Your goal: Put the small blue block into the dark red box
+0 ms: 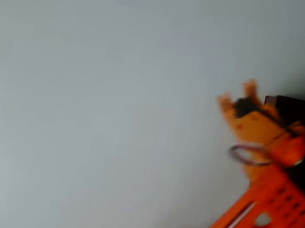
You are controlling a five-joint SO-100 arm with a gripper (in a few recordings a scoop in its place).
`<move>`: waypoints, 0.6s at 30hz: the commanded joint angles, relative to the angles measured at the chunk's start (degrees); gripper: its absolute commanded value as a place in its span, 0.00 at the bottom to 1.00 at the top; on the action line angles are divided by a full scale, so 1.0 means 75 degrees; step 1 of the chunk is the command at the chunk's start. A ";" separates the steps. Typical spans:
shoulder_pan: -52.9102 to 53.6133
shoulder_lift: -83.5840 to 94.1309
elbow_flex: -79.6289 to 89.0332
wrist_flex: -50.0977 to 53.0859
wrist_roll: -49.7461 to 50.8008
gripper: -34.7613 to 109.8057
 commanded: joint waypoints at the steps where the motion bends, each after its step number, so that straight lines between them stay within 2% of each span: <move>1: -0.1008 0.3457 0.2496 -0.0691 0.0141 0.26; 6: -0.2777 0.7102 0.5520 -0.1887 0.0270 0.24; 8: -0.3598 0.7898 0.6375 -0.2332 -0.0152 0.24; 12: -0.5180 0.8613 0.7711 -0.3129 -0.1125 0.24; 18: -0.6902 0.9070 0.9586 -0.3891 -0.1488 0.24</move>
